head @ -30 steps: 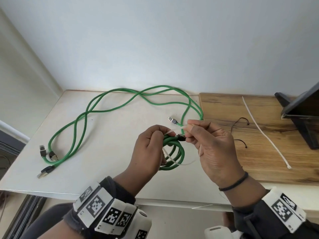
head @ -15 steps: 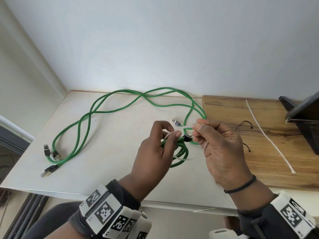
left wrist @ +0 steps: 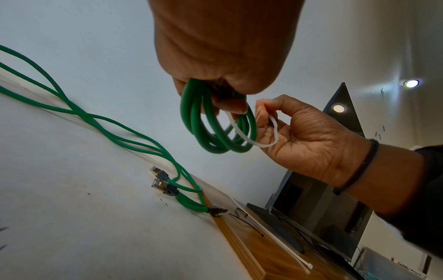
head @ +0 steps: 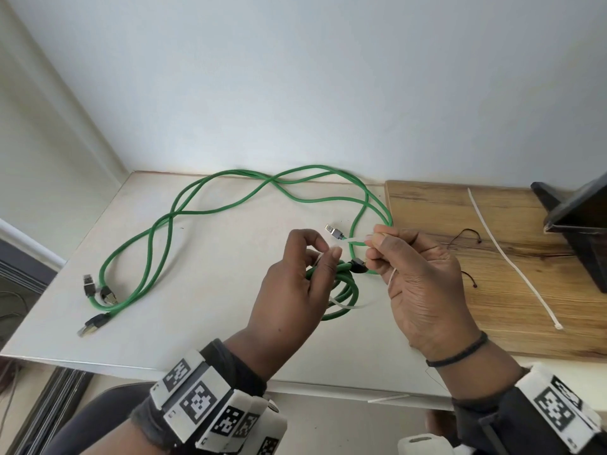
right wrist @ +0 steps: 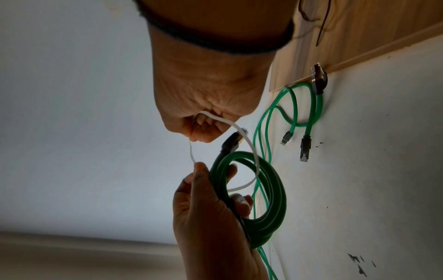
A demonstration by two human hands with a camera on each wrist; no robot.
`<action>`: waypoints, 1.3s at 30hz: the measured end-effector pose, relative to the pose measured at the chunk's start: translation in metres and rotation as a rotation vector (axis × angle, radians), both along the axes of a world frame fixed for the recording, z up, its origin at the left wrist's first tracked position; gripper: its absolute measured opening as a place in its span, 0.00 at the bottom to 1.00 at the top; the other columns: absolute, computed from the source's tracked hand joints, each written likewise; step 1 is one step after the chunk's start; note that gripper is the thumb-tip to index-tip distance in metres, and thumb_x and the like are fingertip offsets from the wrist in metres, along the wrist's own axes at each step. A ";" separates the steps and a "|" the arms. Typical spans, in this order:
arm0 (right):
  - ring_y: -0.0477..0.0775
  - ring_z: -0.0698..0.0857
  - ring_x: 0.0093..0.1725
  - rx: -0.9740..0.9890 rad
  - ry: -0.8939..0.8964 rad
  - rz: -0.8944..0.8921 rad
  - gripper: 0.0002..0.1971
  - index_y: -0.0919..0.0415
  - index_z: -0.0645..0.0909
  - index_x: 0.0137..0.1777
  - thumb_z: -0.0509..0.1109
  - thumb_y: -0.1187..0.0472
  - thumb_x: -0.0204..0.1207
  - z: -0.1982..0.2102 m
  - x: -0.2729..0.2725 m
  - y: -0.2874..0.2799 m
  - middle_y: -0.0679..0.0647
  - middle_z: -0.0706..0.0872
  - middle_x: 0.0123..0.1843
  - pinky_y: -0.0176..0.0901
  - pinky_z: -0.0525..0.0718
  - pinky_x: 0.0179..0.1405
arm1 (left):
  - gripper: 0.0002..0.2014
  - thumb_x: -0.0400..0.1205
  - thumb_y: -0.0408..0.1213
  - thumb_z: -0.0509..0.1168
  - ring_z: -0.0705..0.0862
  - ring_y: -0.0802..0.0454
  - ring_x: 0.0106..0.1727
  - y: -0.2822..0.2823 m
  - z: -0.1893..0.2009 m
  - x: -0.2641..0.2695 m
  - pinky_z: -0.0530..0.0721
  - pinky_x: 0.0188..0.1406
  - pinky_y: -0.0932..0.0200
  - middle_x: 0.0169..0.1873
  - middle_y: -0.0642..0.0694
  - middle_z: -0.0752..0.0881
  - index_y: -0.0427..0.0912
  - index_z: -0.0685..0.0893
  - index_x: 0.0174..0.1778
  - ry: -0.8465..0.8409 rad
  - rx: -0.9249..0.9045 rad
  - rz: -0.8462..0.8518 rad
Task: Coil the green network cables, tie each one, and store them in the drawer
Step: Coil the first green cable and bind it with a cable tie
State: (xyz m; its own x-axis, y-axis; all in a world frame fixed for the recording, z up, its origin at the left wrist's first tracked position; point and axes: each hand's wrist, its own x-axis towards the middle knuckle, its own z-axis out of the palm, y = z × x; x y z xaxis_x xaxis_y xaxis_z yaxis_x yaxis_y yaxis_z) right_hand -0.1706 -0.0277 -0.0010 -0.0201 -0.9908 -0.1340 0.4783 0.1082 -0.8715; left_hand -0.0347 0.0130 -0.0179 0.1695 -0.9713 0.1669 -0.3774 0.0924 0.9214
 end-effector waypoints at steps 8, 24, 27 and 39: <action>0.50 0.83 0.30 -0.047 0.198 0.020 0.09 0.59 0.89 0.34 0.76 0.74 0.66 0.001 0.000 0.004 0.55 0.88 0.30 0.38 0.84 0.36 | 0.12 0.81 0.54 0.61 0.80 0.57 0.23 -0.003 -0.002 0.000 0.79 0.27 0.53 0.32 0.50 0.87 0.60 0.63 0.51 -0.015 0.043 0.000; 0.37 0.87 0.36 -0.286 0.692 0.064 0.10 0.54 0.90 0.39 0.76 0.71 0.69 -0.008 -0.001 0.010 0.43 0.91 0.36 0.25 0.81 0.38 | 0.07 0.81 0.56 0.63 0.82 0.61 0.38 -0.009 -0.007 0.007 0.87 0.43 0.46 0.41 0.55 0.87 0.64 0.86 0.45 -0.003 0.185 -0.029; 0.37 0.86 0.33 -0.293 0.769 0.062 0.07 0.55 0.91 0.41 0.77 0.68 0.68 -0.011 -0.002 0.009 0.44 0.91 0.34 0.26 0.81 0.35 | 0.07 0.81 0.57 0.61 0.82 0.64 0.45 -0.008 -0.008 0.008 0.86 0.46 0.51 0.43 0.56 0.83 0.67 0.84 0.48 -0.147 0.190 -0.040; 0.51 0.85 0.35 -0.056 0.427 0.208 0.07 0.60 0.90 0.45 0.74 0.70 0.72 -0.009 -0.007 -0.001 0.60 0.92 0.38 0.36 0.86 0.38 | 0.07 0.79 0.39 0.70 0.70 0.60 0.19 -0.013 0.005 0.005 0.72 0.20 0.68 0.26 0.54 0.80 0.47 0.86 0.35 0.362 0.329 0.016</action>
